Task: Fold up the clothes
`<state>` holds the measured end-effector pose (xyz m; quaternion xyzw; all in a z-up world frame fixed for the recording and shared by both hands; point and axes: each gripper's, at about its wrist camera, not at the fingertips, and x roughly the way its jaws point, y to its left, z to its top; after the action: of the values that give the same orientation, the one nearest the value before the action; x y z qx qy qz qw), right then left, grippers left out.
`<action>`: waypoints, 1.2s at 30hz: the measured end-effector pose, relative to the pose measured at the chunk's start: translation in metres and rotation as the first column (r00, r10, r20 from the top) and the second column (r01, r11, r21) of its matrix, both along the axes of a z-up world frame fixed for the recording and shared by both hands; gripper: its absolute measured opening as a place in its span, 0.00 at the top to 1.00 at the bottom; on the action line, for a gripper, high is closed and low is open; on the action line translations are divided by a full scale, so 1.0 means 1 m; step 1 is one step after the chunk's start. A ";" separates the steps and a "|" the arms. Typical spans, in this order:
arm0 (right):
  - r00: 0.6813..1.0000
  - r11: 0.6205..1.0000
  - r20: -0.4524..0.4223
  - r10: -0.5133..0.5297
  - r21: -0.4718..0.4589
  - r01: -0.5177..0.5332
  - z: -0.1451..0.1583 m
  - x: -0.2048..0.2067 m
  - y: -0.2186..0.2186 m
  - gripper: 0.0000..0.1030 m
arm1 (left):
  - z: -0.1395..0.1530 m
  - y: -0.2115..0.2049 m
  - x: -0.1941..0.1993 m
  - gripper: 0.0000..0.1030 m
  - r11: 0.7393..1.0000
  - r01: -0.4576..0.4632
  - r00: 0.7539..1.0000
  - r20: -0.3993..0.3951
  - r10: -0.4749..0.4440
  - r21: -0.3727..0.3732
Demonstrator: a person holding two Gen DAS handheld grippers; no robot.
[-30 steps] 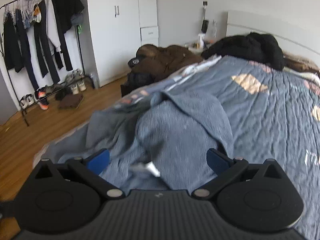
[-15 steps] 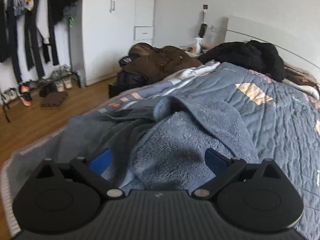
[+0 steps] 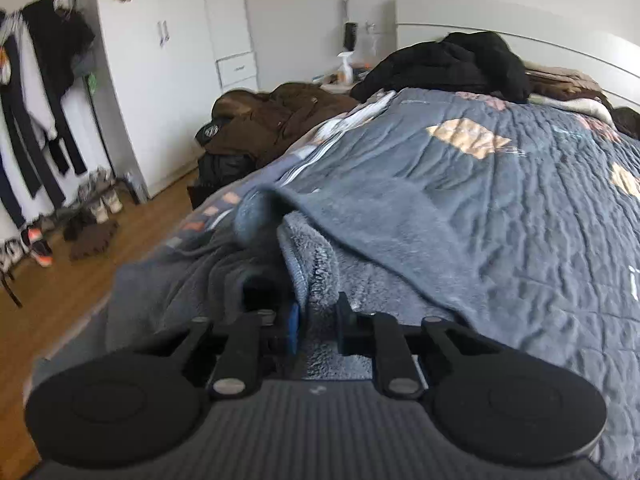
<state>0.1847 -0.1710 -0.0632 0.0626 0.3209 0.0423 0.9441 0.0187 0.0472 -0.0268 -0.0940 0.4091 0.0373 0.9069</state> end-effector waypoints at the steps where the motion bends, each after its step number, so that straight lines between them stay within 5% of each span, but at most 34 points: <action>1: 1.000 1.000 0.006 -0.013 0.007 0.012 0.005 -0.004 -0.008 0.85 | 0.000 -0.001 0.000 0.00 1.000 0.003 1.000 0.000 -0.003 0.004; 10: 0.983 0.983 0.064 -0.173 0.068 0.168 0.063 -0.047 -0.117 0.93 | 0.012 -0.018 -0.004 0.00 0.998 0.029 0.999 0.029 -0.030 0.049; 18: 0.923 0.934 0.152 -0.354 0.102 0.342 0.110 -0.113 -0.234 1.00 | 0.025 -0.056 -0.009 0.00 0.989 0.097 0.992 0.065 -0.104 0.111; 24: 0.919 0.926 0.123 -0.374 0.096 0.364 0.107 -0.151 -0.279 0.98 | 0.029 -0.087 -0.014 0.00 0.973 0.156 0.983 0.075 -0.170 0.170; 28: 0.962 0.964 0.079 -0.262 0.067 0.257 0.078 -0.151 -0.261 0.85 | 0.032 -0.102 -0.019 0.00 0.964 0.183 0.975 0.094 -0.203 0.192; 32: 0.983 0.987 0.112 -0.144 -0.051 0.150 0.057 -0.143 -0.226 0.44 | 0.033 -0.111 -0.020 0.00 0.963 0.201 0.969 0.109 -0.223 0.181; 36: 0.992 0.990 0.126 -0.018 -0.134 0.035 0.045 -0.127 -0.191 0.33 | 0.029 -0.116 -0.016 0.00 0.961 0.216 0.966 0.108 -0.236 0.174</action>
<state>0.0577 -0.3621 -0.0180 -0.0005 0.2628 0.0116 0.9648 0.0023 -0.0684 0.0024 0.0244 0.3538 -0.0399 0.9341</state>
